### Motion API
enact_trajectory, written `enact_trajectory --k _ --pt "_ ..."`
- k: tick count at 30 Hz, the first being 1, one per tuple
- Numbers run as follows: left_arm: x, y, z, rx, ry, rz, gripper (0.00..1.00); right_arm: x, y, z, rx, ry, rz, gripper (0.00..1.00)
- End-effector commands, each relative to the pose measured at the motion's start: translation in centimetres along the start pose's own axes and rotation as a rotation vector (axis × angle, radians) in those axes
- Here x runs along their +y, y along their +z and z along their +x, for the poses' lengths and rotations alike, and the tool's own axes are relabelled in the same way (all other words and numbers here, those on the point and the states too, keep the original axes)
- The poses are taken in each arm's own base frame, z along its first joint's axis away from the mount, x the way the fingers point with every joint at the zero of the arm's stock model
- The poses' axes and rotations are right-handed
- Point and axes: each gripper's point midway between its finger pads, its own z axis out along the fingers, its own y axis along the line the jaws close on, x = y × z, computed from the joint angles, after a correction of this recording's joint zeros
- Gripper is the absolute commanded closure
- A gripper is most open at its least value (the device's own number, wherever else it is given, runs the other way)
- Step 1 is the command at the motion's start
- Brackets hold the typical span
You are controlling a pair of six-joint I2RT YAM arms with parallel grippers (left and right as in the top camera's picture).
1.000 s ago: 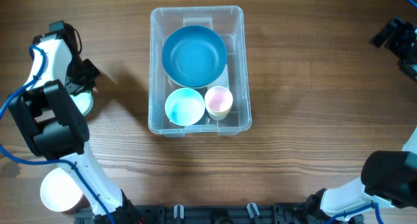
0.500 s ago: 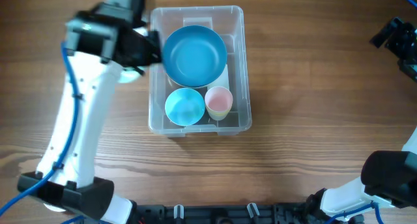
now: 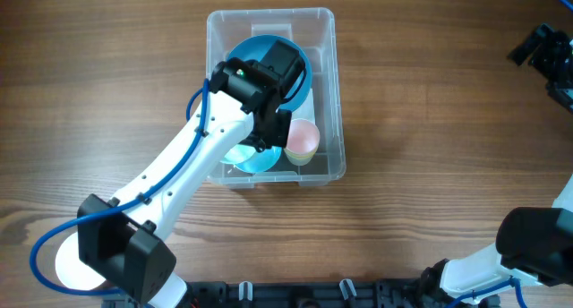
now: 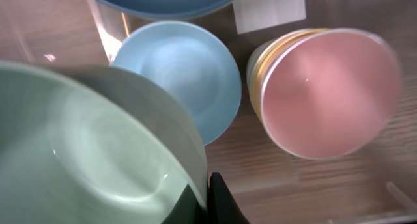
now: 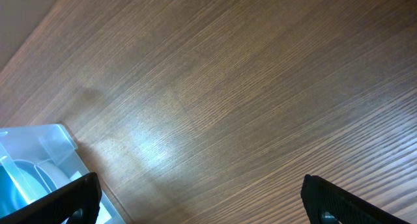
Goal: Pack container
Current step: 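Stack the mint bowl onto the light blue bowl in the bin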
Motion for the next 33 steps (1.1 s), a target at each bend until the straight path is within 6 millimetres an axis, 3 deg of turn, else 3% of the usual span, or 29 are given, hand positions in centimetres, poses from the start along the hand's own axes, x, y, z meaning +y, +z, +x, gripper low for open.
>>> enact_trajectory --k 1,7,11,16,18,19,21,23,24,26,29,31,33 --pt "-0.6 1.1 0.2 0.012 -0.010 0.028 0.96 0.2 0.4 0.2 0.020 0.001 -0.012 0.01" --pt "-1.4 1.2 -0.3 -0.005 -0.011 0.067 0.95 0.2 0.4 0.2 0.020 0.000 -0.012 0.00" --pt "-1.4 1.2 -0.3 -0.004 -0.010 0.067 0.64 0.2 0.4 0.2 0.020 0.001 -0.012 0.01" --pt "-1.4 1.2 -0.5 -0.015 -0.011 0.069 0.57 0.2 0.4 0.2 0.019 0.001 -0.012 0.00" --pt "-1.2 0.2 -1.0 -0.043 -0.020 0.078 0.57 0.2 0.4 0.2 0.019 0.001 -0.012 0.01" --pt "-0.6 -1.4 -1.4 -0.082 -0.033 0.074 0.57 0.2 0.4 0.2 0.019 0.001 -0.012 0.01" --pt "2.4 -5.4 -2.5 -0.198 -0.133 0.001 0.55 0.2 0.4 0.2 0.019 0.001 -0.012 0.01" --pt "7.4 -11.2 -2.6 -0.356 -0.348 -0.073 0.46 0.2 0.4 0.2 0.019 0.000 -0.012 0.00" --pt "11.1 -15.0 -1.6 -0.470 -0.603 -0.052 0.29 0.2 0.4 0.2 0.019 0.001 -0.012 0.01" --pt "15.9 -18.4 1.8 -0.563 -1.048 0.021 0.00 0.2 0.4 0.2 0.019 0.001 -0.012 0.00" --pt "21.3 -20.5 8.9 -0.618 -1.540 0.014 0.00 0.3 0.4 0.2 0.021 0.001 -0.017 0.00" --pt "23.2 -20.4 12.1 -0.627 -1.667 -0.043 0.00 0.5 0.4 0.3 0.024 0.001 -0.031 0.00" --pt "24.6 -19.1 14.6 -0.597 -1.769 -0.118 0.00 0.6 0.4 0.3 0.025 -0.001 -0.031 0.00"
